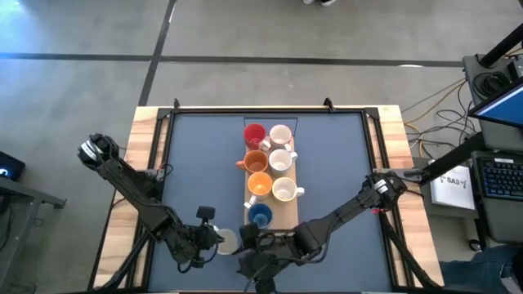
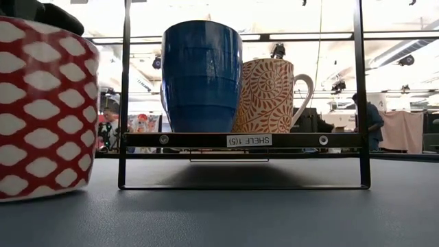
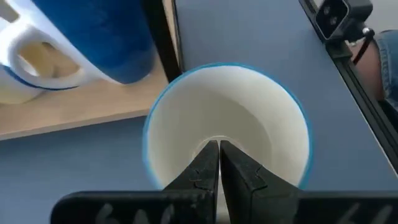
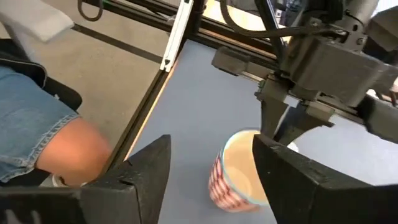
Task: Place coffee mugs
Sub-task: Put the red patterned mug on the shelf
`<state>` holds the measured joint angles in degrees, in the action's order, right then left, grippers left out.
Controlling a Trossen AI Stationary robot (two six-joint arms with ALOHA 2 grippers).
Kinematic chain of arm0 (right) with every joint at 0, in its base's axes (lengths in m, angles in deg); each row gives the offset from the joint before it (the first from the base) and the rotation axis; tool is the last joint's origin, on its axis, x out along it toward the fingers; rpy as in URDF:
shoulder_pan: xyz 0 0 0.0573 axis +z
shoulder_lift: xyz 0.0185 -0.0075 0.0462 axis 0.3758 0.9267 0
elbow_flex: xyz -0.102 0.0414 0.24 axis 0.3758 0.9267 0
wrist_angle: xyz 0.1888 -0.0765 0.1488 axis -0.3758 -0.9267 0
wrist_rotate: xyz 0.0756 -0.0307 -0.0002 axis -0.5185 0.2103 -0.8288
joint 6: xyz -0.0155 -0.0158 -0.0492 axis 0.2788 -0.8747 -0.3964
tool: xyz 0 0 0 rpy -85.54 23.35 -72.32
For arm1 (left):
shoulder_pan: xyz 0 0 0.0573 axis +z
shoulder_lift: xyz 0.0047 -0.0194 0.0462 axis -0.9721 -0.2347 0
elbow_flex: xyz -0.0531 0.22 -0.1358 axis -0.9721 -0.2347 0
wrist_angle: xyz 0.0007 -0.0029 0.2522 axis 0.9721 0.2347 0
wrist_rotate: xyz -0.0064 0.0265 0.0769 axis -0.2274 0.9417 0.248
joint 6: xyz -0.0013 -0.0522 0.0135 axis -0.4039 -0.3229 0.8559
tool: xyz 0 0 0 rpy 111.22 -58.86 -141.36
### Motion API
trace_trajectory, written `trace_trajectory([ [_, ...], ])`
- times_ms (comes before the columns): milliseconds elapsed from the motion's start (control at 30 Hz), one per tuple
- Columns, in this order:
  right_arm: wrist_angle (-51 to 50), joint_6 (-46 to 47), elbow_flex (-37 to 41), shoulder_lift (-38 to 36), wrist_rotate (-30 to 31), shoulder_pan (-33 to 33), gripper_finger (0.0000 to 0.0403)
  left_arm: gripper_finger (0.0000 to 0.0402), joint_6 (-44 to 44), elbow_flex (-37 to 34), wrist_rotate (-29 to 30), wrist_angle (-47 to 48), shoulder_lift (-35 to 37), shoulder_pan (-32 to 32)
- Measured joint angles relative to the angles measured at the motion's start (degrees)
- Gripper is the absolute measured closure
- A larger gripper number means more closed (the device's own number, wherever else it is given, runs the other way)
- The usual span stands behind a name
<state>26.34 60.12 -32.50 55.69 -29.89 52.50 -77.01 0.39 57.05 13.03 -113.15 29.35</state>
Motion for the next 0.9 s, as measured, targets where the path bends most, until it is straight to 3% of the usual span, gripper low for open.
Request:
trace_trajectory([
  [267, -0.1, 5.4, 0.6, 0.0, 0.8, 3.6, 0.0181, 0.0402, 1.5, 1.4, -1.6, 1.1, -0.4, -0.1],
  [500, -0.2, 11.2, 3.1, 0.0, 4.5, 5.2, 0.0188, 0.0402, 7.1, 7.3, -0.4, 8.1, 0.1, -0.1],
  [633, 0.0, 13.5, 4.0, 0.0, 5.7, 5.3, 0.0188, 0.0402, 6.7, 11.0, 5.1, 20.4, 0.1, -0.2],
  [733, 0.8, 13.5, 4.6, 0.0, 7.0, 5.3, 0.0188, 0.0402, 5.5, 11.8, 14.3, 29.5, 0.2, -0.2],
  [800, 1.8, 13.4, 4.8, 0.0, 7.6, 5.2, 0.0188, 0.0402, 5.3, 10.6, 18.9, 32.9, 0.2, 0.4],
  [900, 3.1, 12.4, 4.8, 0.0, 7.9, 5.2, 0.0188, 0.0402, 4.8, 7.2, 19.4, 31.6, 0.2, 1.7],
])
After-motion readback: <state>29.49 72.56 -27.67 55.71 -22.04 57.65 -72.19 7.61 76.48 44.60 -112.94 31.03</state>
